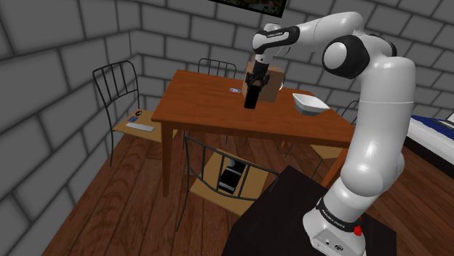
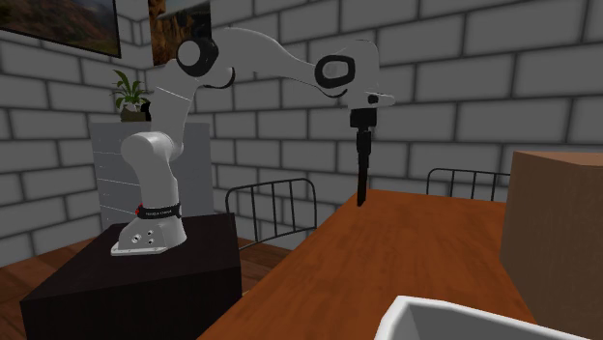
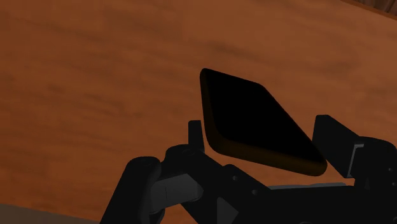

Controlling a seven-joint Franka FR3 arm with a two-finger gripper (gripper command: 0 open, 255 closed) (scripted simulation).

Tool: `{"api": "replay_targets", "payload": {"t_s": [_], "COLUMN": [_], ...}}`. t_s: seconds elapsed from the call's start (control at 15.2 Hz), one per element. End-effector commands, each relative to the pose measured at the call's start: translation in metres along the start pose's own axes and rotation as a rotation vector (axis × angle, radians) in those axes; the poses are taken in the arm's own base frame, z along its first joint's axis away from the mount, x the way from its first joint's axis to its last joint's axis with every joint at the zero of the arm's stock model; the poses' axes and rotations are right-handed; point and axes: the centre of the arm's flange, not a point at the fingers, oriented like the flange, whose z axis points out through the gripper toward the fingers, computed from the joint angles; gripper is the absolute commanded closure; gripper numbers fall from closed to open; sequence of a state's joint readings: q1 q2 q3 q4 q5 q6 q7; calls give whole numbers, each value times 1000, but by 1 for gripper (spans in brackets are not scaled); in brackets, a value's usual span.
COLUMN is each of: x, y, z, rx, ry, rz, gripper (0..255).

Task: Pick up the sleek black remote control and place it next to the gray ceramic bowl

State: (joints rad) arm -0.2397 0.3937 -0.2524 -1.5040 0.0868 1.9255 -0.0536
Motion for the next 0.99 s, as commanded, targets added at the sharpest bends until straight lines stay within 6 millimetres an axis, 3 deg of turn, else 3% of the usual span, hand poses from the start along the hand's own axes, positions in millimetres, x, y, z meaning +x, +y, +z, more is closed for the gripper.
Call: {"api": "replay_targets", "payload": {"t_s": [0.0,0.92], "x": [0,3], "y": [0,2], "z": [-10,-84], "rx": [0,0], "ry": [0,0], "rz": [0,0], "gripper": [255,255]}}
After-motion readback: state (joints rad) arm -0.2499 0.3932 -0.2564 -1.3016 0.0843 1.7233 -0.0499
